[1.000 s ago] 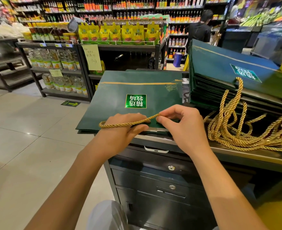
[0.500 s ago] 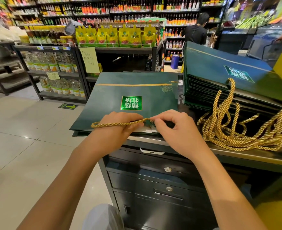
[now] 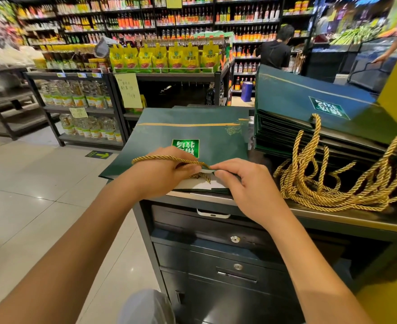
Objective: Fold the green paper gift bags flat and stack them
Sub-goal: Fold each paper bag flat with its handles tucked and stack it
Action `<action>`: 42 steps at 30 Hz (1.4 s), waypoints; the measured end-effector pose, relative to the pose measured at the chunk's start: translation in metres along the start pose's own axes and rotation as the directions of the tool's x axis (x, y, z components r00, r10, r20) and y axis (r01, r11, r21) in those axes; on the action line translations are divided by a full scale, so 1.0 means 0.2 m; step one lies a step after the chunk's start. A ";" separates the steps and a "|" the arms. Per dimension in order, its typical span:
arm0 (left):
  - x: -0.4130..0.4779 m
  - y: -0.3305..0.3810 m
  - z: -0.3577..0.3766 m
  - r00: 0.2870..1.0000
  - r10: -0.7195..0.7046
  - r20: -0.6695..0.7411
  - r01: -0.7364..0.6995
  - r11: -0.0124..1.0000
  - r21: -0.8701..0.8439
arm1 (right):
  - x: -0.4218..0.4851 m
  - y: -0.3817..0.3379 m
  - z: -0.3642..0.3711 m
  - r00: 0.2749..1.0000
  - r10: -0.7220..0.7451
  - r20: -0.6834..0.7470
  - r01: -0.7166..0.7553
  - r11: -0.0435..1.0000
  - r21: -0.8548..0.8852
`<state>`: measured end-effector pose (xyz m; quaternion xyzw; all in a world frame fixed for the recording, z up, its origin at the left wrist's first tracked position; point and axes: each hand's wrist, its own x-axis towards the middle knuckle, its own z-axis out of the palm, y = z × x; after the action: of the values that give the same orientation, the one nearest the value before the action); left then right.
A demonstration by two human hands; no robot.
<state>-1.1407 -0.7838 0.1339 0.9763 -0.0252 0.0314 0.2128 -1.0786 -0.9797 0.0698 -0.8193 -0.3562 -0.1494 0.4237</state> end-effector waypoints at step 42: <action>-0.08 -0.01 0.40 0.788 0.150 -0.598 -0.169 0.985 0.024 | 0.01 0.01 -0.02 0.996 0.072 0.059 -0.075 0.996 0.048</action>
<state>-1.1525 -0.8150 0.0584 0.9076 -0.0398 0.3544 0.2213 -1.0754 -0.9828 0.0715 -0.8250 -0.3413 -0.1012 0.4388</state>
